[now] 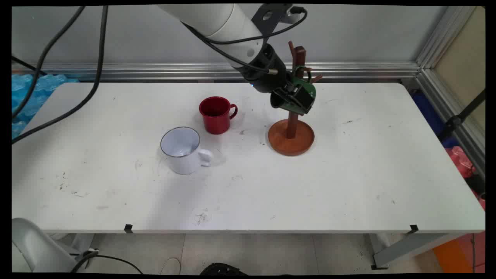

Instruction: Pick up the green mug from the rack

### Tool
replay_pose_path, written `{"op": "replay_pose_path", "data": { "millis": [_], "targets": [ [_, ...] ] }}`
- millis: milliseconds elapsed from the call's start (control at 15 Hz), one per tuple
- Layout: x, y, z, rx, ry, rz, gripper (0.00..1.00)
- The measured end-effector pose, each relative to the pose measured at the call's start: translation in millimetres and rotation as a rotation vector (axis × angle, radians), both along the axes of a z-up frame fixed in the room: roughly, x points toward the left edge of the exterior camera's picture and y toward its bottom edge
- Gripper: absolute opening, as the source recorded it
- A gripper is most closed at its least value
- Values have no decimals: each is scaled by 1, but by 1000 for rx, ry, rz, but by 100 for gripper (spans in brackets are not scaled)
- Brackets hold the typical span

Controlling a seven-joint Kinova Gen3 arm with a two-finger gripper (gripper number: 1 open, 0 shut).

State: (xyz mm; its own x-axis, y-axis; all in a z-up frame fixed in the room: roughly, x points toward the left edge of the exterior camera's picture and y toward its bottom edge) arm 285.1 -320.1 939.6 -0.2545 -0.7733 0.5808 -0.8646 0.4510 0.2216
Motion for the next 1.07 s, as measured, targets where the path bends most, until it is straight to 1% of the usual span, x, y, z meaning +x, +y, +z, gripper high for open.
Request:
{"op": "replay_pose_path", "data": {
  "millis": [600,1067],
  "targets": [
    [11,15,9,2,-10,-32,100],
    [11,28,17,8,1,-63,100]
  ]
}}
